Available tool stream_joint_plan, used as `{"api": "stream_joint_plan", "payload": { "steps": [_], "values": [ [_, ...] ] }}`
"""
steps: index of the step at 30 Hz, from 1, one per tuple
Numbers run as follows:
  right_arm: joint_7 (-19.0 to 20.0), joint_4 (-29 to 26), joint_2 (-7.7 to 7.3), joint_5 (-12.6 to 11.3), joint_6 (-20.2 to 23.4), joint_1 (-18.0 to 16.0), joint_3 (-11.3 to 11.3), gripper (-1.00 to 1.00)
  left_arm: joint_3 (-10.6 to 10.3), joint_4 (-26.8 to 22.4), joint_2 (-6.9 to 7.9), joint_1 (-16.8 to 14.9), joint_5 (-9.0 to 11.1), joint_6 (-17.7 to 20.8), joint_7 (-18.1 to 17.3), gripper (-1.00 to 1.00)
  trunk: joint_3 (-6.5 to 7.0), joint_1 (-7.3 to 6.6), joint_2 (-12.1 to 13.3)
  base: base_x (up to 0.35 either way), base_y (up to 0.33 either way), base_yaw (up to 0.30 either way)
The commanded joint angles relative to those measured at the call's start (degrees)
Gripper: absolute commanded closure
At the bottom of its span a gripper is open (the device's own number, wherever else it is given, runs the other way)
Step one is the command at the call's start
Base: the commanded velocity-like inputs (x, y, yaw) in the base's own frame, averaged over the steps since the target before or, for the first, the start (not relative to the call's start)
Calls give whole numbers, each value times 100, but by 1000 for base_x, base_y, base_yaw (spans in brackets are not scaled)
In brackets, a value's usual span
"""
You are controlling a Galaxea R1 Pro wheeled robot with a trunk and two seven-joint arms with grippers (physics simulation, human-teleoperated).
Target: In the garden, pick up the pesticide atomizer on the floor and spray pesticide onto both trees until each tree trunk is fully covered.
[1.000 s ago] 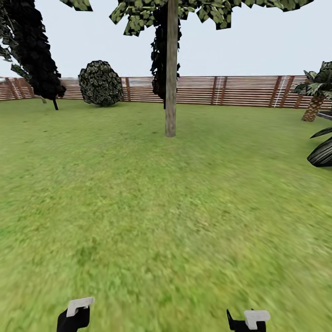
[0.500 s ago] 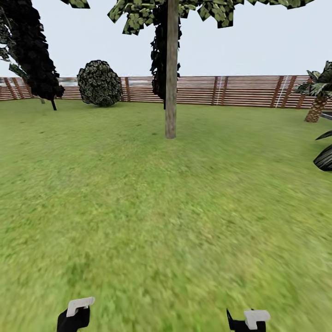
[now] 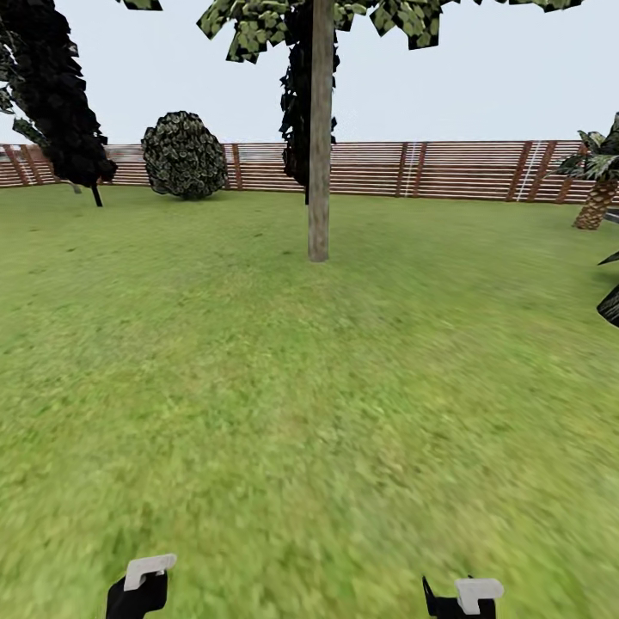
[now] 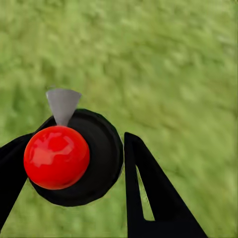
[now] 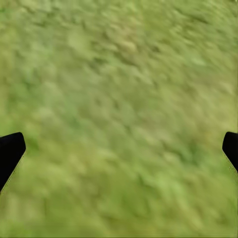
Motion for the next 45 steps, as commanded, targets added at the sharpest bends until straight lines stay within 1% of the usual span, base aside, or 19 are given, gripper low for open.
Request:
{"api": "stream_joint_plan", "payload": {
  "steps": [1, 45],
  "values": [
    [-2, 4, -1, 3, -17, -3, 0, -100, 24, 1, 1, -4, 8, -18, -24, 100, -5, 2, -2, 338, 0, 0],
    [-2, 4, -1, 1, -17, -3, 0, -100, 24, -4, 6, -4, 8, -16, -24, 100, -5, 2, -2, 338, 0, 0]
  ]
}}
